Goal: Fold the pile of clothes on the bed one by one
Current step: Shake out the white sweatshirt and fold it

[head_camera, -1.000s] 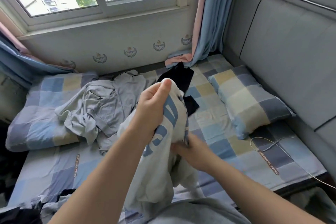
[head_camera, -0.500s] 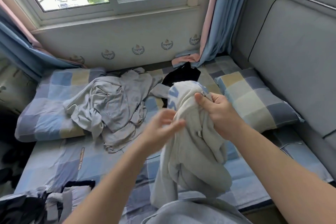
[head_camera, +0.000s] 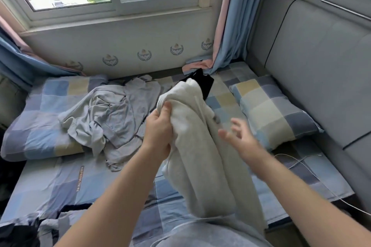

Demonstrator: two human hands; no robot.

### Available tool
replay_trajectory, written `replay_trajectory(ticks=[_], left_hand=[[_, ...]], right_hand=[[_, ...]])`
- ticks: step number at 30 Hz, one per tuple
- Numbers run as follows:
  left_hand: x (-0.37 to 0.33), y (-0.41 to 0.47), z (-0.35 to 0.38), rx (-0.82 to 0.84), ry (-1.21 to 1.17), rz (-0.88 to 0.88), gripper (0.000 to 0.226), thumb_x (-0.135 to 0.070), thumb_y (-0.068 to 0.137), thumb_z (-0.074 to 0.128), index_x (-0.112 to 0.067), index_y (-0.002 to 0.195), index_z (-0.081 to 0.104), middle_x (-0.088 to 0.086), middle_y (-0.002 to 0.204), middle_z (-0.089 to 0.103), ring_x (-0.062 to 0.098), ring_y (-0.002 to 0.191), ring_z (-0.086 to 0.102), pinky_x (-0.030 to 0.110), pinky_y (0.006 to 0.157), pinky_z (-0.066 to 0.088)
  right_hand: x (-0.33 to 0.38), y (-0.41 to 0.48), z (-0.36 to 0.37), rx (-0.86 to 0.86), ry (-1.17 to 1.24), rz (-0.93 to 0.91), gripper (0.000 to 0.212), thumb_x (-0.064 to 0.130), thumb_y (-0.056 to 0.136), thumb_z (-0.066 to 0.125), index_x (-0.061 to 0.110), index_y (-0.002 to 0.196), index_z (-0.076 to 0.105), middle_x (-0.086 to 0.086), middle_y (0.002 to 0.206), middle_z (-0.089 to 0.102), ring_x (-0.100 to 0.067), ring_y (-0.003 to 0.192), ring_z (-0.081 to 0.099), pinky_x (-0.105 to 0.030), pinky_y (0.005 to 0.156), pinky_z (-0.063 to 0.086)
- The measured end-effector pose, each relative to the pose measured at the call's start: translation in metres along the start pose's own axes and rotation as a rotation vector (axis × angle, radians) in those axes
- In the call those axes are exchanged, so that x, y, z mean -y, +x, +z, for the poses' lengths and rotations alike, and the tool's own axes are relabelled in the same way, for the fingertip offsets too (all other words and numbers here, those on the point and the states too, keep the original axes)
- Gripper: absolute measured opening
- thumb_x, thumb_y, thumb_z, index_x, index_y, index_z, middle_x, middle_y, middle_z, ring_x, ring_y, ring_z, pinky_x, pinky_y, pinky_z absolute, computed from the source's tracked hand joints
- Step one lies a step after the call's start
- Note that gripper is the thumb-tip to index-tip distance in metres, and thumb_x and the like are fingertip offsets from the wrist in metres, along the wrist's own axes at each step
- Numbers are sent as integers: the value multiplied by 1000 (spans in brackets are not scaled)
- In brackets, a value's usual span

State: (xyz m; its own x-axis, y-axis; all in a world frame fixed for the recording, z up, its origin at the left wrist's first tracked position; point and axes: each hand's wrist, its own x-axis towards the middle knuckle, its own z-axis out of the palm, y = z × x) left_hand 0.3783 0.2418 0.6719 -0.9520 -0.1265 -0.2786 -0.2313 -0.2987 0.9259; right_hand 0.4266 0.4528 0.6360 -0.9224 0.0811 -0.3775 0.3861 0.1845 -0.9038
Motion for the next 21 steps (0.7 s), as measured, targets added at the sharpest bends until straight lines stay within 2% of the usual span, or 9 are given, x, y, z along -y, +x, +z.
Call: replay_trajectory(ticks=[2, 4, 7, 9, 11, 13, 15, 18, 21], left_hand=[[-4, -3, 5, 17, -83, -32, 35, -34, 105, 51, -4, 112, 68, 15, 104, 76, 28, 97, 74, 42, 86, 59], [-3, -4, 7, 7, -144, -68, 37, -35, 105, 53, -4, 114, 68, 17, 106, 76, 30, 99, 74, 45, 89, 59], [0, -5, 5, -46, -139, -68, 34, -37, 104, 54, -7, 110, 69, 16, 103, 76, 31, 97, 74, 48, 91, 58], [1, -5, -4, -74, -145, -53, 32, -37, 104, 53, -10, 108, 70, 13, 101, 77, 30, 96, 74, 48, 90, 58], [-2, -1, -20, -133, -166, -50, 30, -38, 104, 53, -13, 107, 69, 11, 101, 77, 29, 96, 74, 47, 87, 59], [1, 3, -38, -217, -126, -50, 27, -38, 103, 55, -15, 105, 68, 11, 105, 76, 30, 97, 73, 47, 85, 59], [12, 1, -47, -246, -53, -60, 23, -35, 102, 58, -13, 102, 68, 13, 103, 75, 32, 95, 71, 49, 86, 58], [43, -17, -39, -85, 76, -169, 25, -31, 100, 61, -8, 107, 69, 10, 100, 76, 29, 94, 72, 46, 87, 58], [63, -36, -29, 276, 503, -321, 28, -35, 100, 61, -11, 107, 72, 5, 97, 71, 21, 89, 65, 36, 81, 50]], right_hand=[[-17, -10, 17, 173, -17, 214, 115, 92, 53, 65, 39, 150, 31, 6, 149, 45, -20, 132, 46, -45, 100, 38], [-25, -16, 33, 362, 36, 348, 88, 84, 65, 65, 37, 138, 49, 9, 133, 62, -18, 120, 59, -48, 101, 44], [-25, -9, 52, 467, 115, 245, 51, 54, 89, 69, 22, 128, 62, 3, 118, 74, -20, 108, 70, -43, 94, 57], [-19, 8, 56, 376, 90, 97, 31, 30, 98, 64, 8, 119, 67, -7, 108, 76, -23, 96, 73, -43, 89, 59], [-11, 26, 50, 218, 0, -60, 23, 21, 101, 60, -1, 97, 68, -14, 83, 69, -26, 74, 65, -47, 72, 56], [4, 42, 34, 19, -181, -228, 29, 19, 101, 59, 0, 79, 59, -7, 66, 53, -17, 62, 48, -38, 59, 41], [26, 52, 21, -149, -287, -352, 26, 17, 102, 55, 5, 78, 58, 1, 64, 51, -12, 61, 43, -33, 59, 35], [61, 62, 20, -257, -213, -447, 27, 19, 104, 48, 4, 83, 56, 0, 70, 52, -11, 64, 43, -28, 59, 35], [82, 67, 25, -158, 180, -310, 30, 18, 106, 45, 15, 79, 57, 3, 70, 54, -12, 65, 45, -25, 57, 38]])
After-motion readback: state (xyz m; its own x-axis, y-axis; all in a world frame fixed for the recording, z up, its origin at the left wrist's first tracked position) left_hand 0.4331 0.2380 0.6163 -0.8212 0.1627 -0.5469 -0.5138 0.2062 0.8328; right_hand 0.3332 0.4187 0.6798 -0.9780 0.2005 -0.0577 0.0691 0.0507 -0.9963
